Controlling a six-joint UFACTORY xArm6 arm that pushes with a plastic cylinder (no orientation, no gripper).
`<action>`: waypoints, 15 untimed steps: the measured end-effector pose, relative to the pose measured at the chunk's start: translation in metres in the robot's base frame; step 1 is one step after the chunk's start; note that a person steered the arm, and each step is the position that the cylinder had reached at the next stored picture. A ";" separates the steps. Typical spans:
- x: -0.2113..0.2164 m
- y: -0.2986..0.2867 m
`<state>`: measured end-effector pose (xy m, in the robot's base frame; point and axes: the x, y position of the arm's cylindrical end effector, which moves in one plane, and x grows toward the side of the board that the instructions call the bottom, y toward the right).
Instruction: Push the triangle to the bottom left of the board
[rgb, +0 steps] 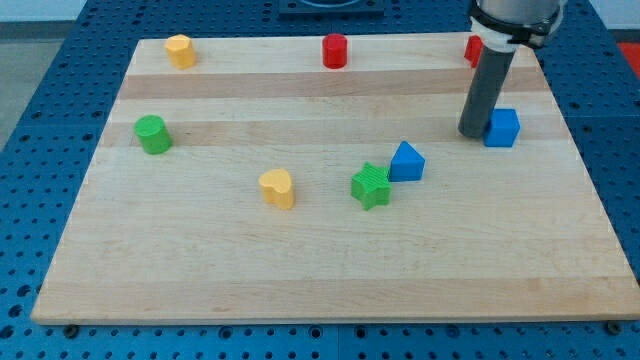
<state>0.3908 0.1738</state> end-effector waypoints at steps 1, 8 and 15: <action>0.000 0.003; 0.052 -0.067; 0.092 -0.208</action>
<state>0.4828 -0.0341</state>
